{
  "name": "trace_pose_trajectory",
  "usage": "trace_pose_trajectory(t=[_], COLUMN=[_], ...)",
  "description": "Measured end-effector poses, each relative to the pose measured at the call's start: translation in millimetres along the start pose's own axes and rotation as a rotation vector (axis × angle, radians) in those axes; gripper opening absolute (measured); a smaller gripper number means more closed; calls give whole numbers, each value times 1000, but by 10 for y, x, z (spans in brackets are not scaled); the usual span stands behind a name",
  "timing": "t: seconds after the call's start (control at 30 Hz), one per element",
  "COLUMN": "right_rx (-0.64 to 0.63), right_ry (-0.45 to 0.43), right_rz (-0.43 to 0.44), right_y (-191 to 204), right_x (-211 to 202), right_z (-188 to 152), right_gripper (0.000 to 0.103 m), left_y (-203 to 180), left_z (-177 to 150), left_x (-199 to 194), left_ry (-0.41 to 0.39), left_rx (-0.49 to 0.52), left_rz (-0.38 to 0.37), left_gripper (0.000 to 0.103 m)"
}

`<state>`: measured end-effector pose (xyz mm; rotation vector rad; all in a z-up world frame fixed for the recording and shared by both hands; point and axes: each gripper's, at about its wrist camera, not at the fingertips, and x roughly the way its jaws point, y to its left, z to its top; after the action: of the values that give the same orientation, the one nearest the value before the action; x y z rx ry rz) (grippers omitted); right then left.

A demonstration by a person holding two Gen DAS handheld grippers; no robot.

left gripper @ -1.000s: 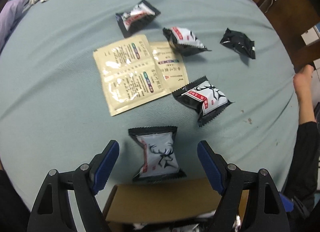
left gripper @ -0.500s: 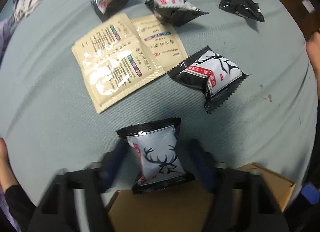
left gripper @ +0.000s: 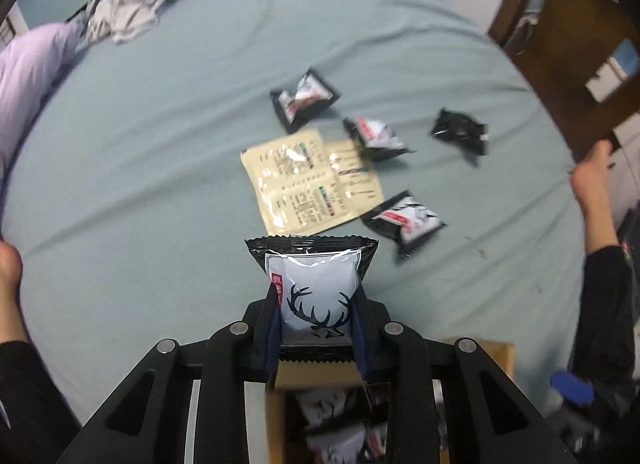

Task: Organize snacks
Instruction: 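Carry the deer packet over the box with the left gripper while the right gripper grasps a white packet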

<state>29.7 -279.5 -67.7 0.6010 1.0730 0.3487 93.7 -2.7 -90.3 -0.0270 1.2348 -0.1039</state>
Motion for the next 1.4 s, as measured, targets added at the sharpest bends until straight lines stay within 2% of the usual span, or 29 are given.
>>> trace_pose_trajectory(t=[0.23,0.5,0.6,0.73,0.83,1.0,1.27,1.4], right_rx=[-34,-22,-40,-104,-117,-176,-201,-186], right_ry=[-11,4,-10,2,11,21,129,175], right_rz=[-29,-9,-30,-45,-69,-106,-166,-168], right_y=[141,318,444,569,596,631,703,746], right_x=[6,163,290,404,477,601,1161,1506], right_z=[180,526,649,746,839,909,1067,1183], right_gripper=[71,71,71,71,71,71,71,71], left_y=[-84,-166,-167,-109,-106,-114,-189,-201], left_z=[-284,-534,-606,-664,-715,-799,-947,-994], left_x=[-440,-689,-633,-498,-473,-411,-235,-236], left_ry=[-83,-135,-123,-64,-76,-55,-9,-6], left_rx=[90,131,132,127,144,132,161,179], left_rz=[-50,-140,-137,-196,-151,-178,-164,-177], left_gripper=[28,28,28,28,28,28,28,29])
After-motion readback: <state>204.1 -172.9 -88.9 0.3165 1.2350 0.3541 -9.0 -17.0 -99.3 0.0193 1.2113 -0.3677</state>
